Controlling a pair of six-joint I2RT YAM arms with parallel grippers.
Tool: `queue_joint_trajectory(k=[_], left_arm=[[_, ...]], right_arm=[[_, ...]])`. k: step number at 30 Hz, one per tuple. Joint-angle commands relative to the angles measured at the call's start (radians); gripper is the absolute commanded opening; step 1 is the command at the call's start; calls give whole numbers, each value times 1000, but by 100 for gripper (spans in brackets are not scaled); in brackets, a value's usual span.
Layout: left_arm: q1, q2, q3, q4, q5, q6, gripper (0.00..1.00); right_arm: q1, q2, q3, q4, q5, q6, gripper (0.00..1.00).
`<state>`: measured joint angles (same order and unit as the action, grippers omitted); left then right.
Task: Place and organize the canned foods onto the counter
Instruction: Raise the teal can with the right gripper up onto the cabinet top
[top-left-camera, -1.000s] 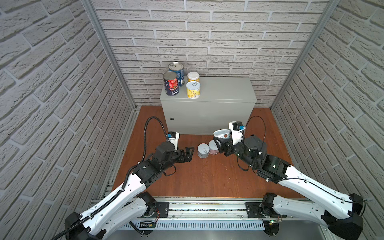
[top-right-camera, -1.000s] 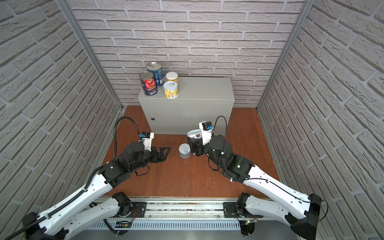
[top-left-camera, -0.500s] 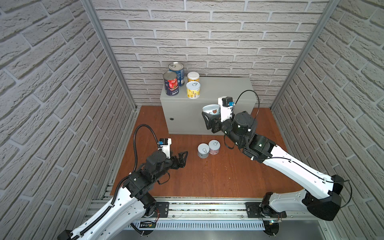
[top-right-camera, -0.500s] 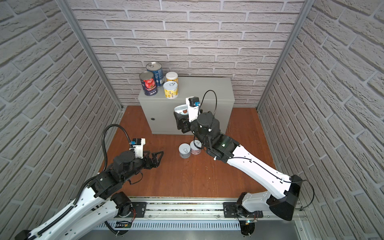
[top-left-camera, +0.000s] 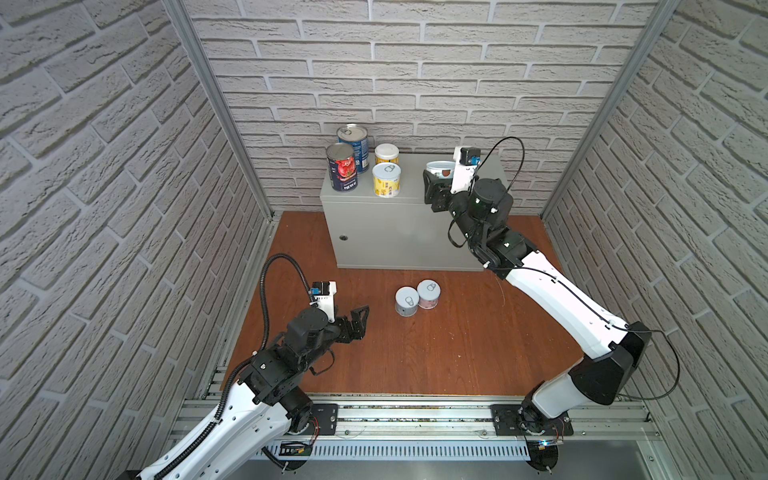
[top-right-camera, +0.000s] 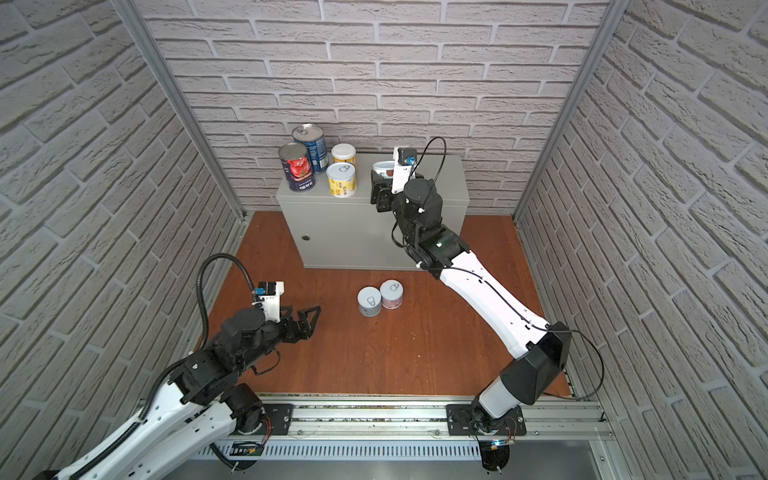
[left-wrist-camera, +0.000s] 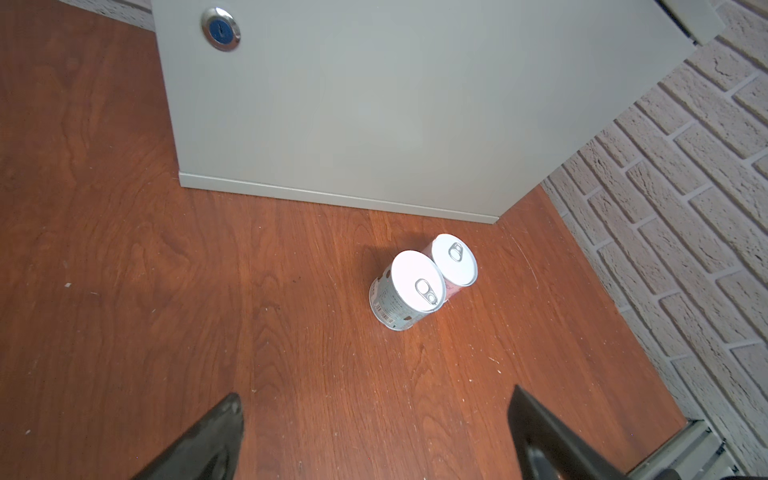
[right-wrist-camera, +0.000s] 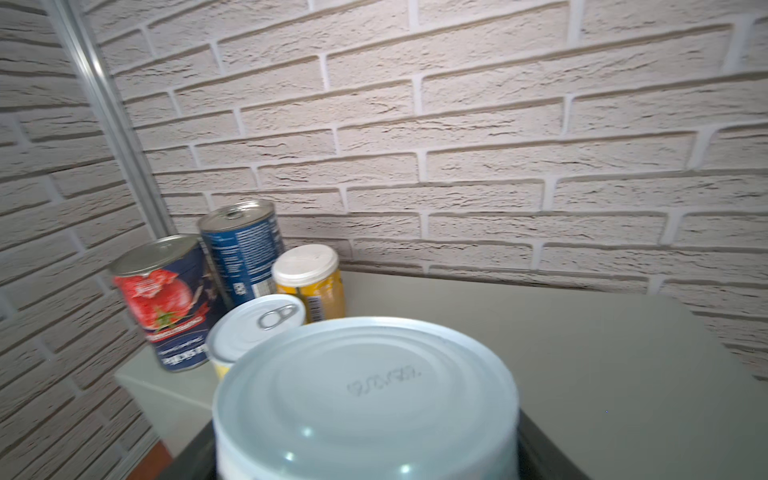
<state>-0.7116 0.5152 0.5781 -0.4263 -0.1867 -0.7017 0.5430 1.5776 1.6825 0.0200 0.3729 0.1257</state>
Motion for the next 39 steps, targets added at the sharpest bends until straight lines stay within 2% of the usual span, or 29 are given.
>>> queue_joint_trajectory(k=[1,14,18,28,30,33,34,39], left_arm=[[8,-26,-12,3,-60,19,98],[7,17,-7,21,-106,6,98],[7,32,-14,47,-119,-1,98],[5,144,5,112,-99,-9,98],[5,156,5,122,-99,-14,98],[6,169,3,145,-99,-16,99],[6,175,4,150,-99,-17,98],[4,216,24,172,-88,-11,98]], right_arm=[[-69,-4,65,82,69,4,66],[-306,105,66,110,44,57,66],[-332,150,72,132,16,51,66],[-341,251,113,173,36,-21,68],[-340,240,79,199,27,-18,75],[-341,213,30,217,31,-5,95],[-340,206,32,199,32,3,98],[-338,139,-15,166,-23,25,99]])
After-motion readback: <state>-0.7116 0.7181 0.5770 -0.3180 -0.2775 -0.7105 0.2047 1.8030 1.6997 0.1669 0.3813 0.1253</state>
